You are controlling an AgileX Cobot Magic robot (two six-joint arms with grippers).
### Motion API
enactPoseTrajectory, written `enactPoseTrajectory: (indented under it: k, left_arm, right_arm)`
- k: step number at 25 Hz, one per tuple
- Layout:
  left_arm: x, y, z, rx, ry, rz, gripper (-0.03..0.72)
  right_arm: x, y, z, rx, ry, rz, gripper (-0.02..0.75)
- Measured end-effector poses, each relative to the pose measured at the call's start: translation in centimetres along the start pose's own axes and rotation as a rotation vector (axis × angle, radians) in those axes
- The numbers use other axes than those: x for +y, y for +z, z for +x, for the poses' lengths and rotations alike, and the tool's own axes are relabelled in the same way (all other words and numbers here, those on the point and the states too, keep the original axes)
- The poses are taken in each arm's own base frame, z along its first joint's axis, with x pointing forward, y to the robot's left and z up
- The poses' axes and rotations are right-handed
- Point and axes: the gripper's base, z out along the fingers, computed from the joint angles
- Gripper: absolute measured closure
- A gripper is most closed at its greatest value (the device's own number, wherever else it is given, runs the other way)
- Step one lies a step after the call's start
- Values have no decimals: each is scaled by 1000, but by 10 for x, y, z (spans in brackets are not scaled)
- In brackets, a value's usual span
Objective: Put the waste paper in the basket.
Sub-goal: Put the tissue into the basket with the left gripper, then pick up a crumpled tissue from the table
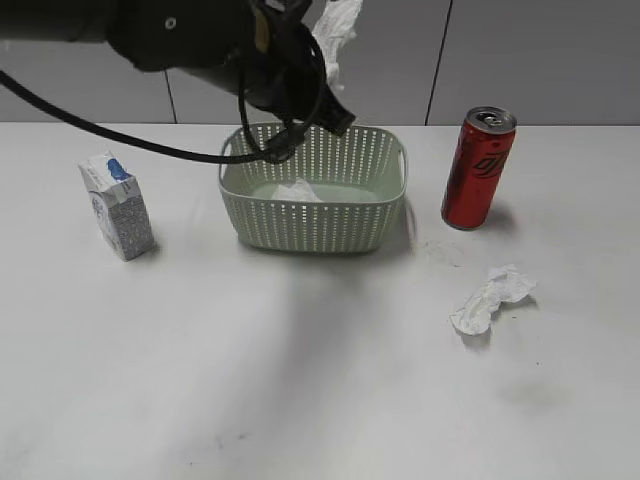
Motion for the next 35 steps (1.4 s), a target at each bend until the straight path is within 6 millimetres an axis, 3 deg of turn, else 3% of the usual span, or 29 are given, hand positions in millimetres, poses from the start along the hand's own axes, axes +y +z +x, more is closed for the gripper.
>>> enactPoseTrajectory:
  k: [4, 6, 8, 12, 14, 17, 19, 26, 29, 35]
  left_arm:
    - [23, 33, 21, 54, -45, -33, 704]
    - [26, 46, 32, 96, -58, -35, 647]
    - [25, 54, 39, 132, -64, -32, 524]
    - [25, 55, 41, 144, -70, -30, 162]
    - [25, 51, 40, 148, -98, -24, 68]
    - [17, 36, 32, 160, -136, 1, 67]
    - [1, 24, 26, 172, -92, 23, 85]
    - [-97, 10, 18, 142, 132, 174, 98]
    - [-121, 22, 19, 165, 158, 217, 99]
    - [-140, 64, 6, 270, 175, 278, 99]
  right_arm:
    - [0, 0, 0, 0, 0, 0, 149]
    - [0, 0, 0, 0, 0, 0, 149]
    - [0, 0, 0, 0, 0, -1, 149]
    - [0, 0, 0, 0, 2, -3, 149]
    - [0, 0, 0, 0, 2, -3, 149]
    - [0, 0, 0, 0, 2, -3, 149]
    - [0, 0, 0, 0, 2, -3, 149]
    - [0, 0, 0, 0, 2, -3, 149]
    - [0, 0, 0, 0, 2, -3, 149]
    - [0, 0, 0, 0, 2, -3, 149]
